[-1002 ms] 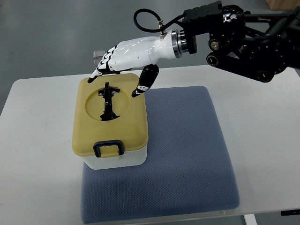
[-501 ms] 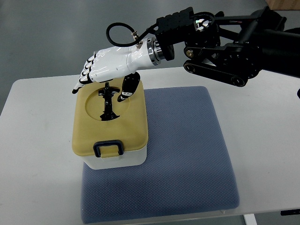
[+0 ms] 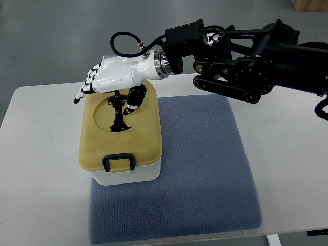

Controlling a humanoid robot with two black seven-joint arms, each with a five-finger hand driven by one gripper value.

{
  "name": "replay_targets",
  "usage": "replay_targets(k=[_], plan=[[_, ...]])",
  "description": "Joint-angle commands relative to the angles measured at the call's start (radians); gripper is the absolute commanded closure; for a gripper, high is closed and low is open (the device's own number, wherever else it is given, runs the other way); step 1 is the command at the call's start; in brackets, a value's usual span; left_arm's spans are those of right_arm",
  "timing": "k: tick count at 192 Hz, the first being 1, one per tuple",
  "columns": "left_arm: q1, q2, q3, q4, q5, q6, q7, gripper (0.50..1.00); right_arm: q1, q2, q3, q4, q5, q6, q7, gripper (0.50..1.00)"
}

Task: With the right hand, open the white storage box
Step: 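Lower the right hand and close its fingers around the black lid handle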

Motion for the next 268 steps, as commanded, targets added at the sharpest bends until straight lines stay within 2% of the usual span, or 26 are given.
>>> replay_targets(k=[1,9,14,29,70,89,110,212,227,268], plan=[[0.000,0.000,0.002,0.000,0.000,0.000,0.000,0.500,-0.002,0.001,0.001,0.000,0.000,-0.001,0.003,0.595],[0.000,0.000,0.002,0.000,0.000,0.000,0.000,0.500,-0.002,0.001,0.001,0.000,0.000,-0.003,0.004,0.605],[0.000,0.000,0.000,0.000,0.000,0.000,0.000,0.500,-0.002,0.002,0.001,0.000,0.000,-0.003,0.004,0.634],[0.000,0.000,0.000,0.000,0.000,0.000,0.000,0.500,-0.002,0.002,0.001,0.000,0.000,-0.003,0.004,0.670],[0.000,0.000,0.000,0.000,0.000,0.000,0.000,0.500,-0.002,0.002,0.002,-0.001,-0.001,-0.016,0.004,0.709],[0.000,0.000,0.000,0.000,0.000,0.000,0.000,0.500,-0.004,0.002,0.002,-0.001,-0.003,-0.016,0.004,0.773],[0.000,0.000,0.000,0.000,0.000,0.000,0.000,0.500,-0.011,0.005,0.002,-0.001,-0.004,-0.016,0.004,0.787],[0.000,0.000,0.000,0.000,0.000,0.000,0.000,0.500,-0.033,0.005,0.001,-0.005,-0.012,-0.016,0.003,0.789],[0.000,0.000,0.000,0.000,0.000,0.000,0.000,0.500,-0.042,0.004,0.001,-0.008,-0.014,-0.016,0.003,0.850],[0.000,0.000,0.000,0.000,0.000,0.000,0.000,0.500,-0.071,0.005,0.002,-0.009,-0.014,-0.038,0.003,0.918]])
